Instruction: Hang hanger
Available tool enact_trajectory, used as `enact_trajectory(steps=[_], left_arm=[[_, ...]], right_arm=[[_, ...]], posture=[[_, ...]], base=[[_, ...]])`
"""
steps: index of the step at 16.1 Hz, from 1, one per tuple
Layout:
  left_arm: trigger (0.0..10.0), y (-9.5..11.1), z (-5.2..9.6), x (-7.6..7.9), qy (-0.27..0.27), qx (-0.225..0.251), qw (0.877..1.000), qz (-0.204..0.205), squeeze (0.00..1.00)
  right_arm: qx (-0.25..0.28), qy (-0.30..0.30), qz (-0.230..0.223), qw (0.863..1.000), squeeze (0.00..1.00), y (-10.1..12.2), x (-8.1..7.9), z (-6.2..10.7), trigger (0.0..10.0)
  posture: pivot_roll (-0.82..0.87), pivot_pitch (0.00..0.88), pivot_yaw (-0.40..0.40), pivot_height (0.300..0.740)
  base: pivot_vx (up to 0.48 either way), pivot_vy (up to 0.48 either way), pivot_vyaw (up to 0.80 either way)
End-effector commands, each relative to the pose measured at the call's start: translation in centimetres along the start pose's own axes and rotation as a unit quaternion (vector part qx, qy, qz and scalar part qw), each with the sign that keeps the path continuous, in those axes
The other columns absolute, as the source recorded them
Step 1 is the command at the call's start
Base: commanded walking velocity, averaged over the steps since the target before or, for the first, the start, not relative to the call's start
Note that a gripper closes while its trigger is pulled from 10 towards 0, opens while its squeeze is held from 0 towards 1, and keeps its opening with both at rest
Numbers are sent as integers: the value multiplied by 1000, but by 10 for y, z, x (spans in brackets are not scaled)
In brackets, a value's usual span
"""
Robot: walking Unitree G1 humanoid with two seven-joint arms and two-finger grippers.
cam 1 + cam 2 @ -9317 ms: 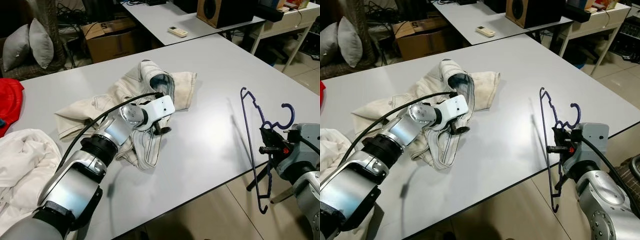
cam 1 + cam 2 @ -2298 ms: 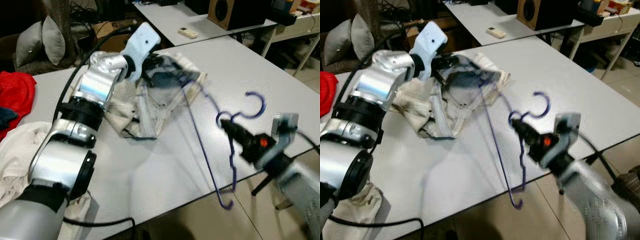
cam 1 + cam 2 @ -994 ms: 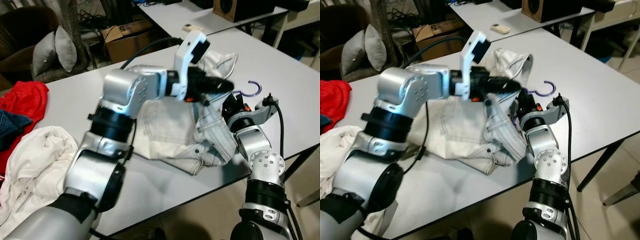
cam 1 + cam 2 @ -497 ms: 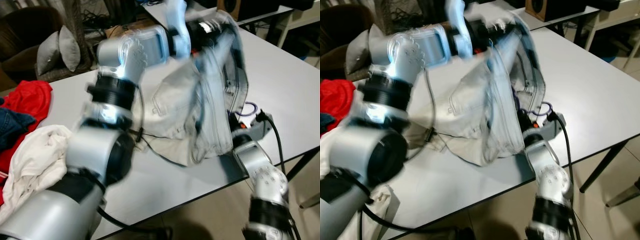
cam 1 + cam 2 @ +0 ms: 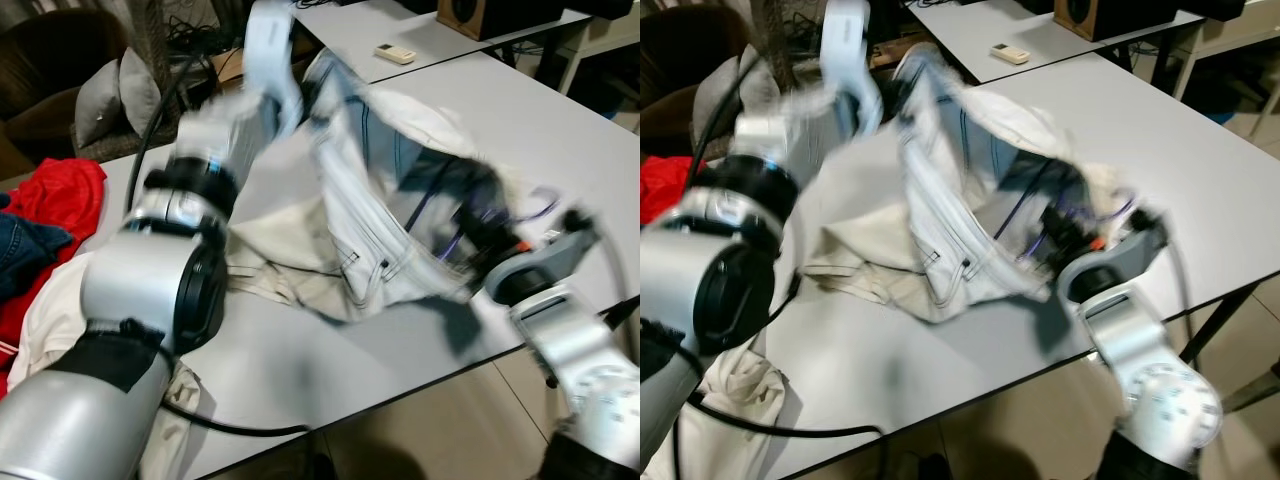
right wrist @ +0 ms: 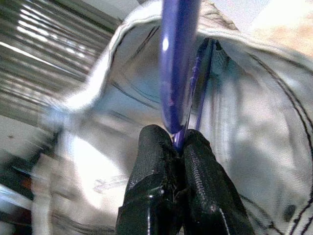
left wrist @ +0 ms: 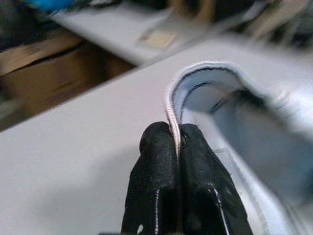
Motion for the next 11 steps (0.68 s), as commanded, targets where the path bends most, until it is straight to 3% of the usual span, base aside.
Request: enact_trajectory(steps=[1, 2, 3, 5, 8, 11], left_arm=[[0, -38, 3, -14, 35, -57, 996, -52, 0], [0, -48, 4, -14, 37, -69, 995, -63, 0], [0, -82, 8, -11, 26, -112, 989, -97, 0], [0, -128, 15, 4, -19, -159, 981, -112, 0], [0, -169, 26, 25, -79, -181, 978, -73, 0], [0, -187, 35, 29, -101, -164, 981, -5, 0]], right_arm=[[6, 53, 1, 999, 0, 7, -31, 7, 10000], [8, 58, 1, 998, 0, 9, -36, 8, 10000], [18, 79, -5, 997, 0, 18, -53, 9, 10000], [27, 112, -21, 993, 0, 30, -78, 10, 10000], [16, 139, -25, 990, 0, 40, -103, 8, 10000], [-2, 146, -1, 989, 0, 47, -115, 0, 10000]], posture=[[-113, 0, 164, 740], [-116, 0, 164, 740], [-128, 0, 161, 740], [-140, 0, 152, 740], [-145, 0, 128, 740], [-133, 0, 94, 740]], base=[[0, 0, 0], [0, 0, 0], [0, 0, 0], [0, 0, 0], [0, 0, 0], [0, 0, 0]])
Point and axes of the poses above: a point about 5 cm out from each wrist's last joint towards the gripper, its own z axis pointing back from the gripper into the wrist, its own y axis along the axis of the wrist's last joint, x = y × z, the point moved 3 cm from there along -z, pointing out of the wrist towards the gripper, and after that the axes turned 7 degrees about -z, right-handed, at the moved point
